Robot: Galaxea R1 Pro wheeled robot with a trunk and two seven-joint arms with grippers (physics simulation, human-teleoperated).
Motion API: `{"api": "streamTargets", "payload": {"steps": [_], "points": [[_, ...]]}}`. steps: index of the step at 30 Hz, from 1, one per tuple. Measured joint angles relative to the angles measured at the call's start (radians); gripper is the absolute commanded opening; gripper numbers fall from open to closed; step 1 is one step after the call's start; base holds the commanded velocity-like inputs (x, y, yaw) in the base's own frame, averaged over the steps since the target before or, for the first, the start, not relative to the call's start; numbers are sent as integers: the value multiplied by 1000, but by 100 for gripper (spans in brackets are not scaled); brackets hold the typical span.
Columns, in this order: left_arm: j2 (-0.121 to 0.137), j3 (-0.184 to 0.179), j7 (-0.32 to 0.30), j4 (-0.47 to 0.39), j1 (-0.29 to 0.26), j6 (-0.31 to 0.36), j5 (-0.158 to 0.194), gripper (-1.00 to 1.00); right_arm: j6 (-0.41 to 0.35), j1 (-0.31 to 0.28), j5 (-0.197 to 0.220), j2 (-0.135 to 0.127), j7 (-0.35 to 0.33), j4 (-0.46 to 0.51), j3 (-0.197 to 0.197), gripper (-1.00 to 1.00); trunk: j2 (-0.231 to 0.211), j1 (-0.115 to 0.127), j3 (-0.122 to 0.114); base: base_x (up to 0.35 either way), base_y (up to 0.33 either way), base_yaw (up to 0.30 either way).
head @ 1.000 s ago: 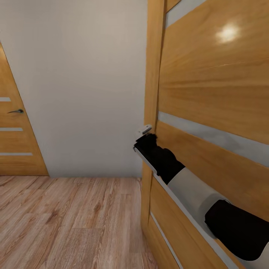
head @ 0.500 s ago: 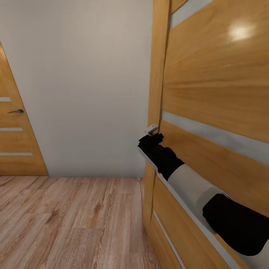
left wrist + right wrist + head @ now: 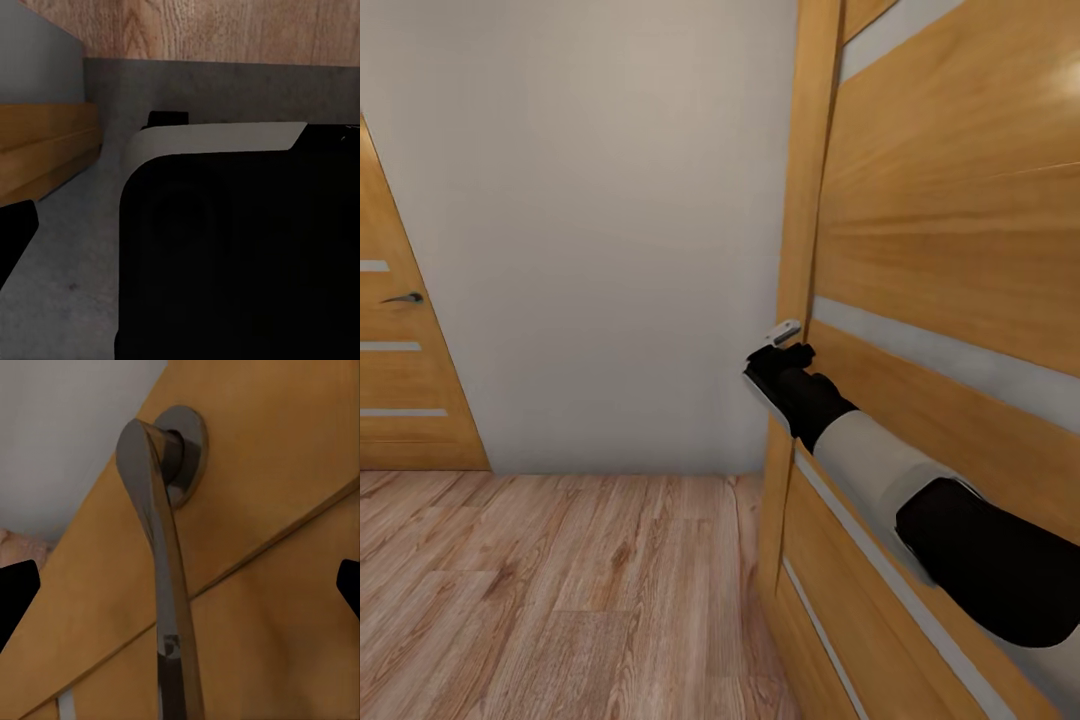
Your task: Move the two storage containers from the living room to the garage. In the garage, place one container on the floor and stack the other container on top of it (either order is fine).
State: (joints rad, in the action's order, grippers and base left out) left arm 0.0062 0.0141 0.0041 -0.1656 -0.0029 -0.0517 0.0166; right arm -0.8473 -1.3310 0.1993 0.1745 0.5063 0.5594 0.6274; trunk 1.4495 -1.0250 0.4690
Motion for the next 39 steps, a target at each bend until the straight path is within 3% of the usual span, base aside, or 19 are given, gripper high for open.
{"api": "streamTargets", "payload": {"steps": [4,12,23,30,39], "points": [[0,0,0,0,0,1,1,100,7,-6,5,0,0,-7,-3,100,0,0,0,0,0,0],[0,1,1,0,0,1,1,100,87,-84,-9,0,2,-172,-6,100,0,0,0,0,0,0],[-1,1,1,0,0,0,0,100,101,-119,11,0,1,-196,-9,100,0,0,0,0,0,0],[0,1,1,0,0,1,1,100,105,-157,7,0,3,-243,-10,100,0,0,0,0,0,0],[-1,1,4,0,0,1,0,100,110,-164,0,0,4,-252,-11,100,0,0,0,0,0,0]]}}
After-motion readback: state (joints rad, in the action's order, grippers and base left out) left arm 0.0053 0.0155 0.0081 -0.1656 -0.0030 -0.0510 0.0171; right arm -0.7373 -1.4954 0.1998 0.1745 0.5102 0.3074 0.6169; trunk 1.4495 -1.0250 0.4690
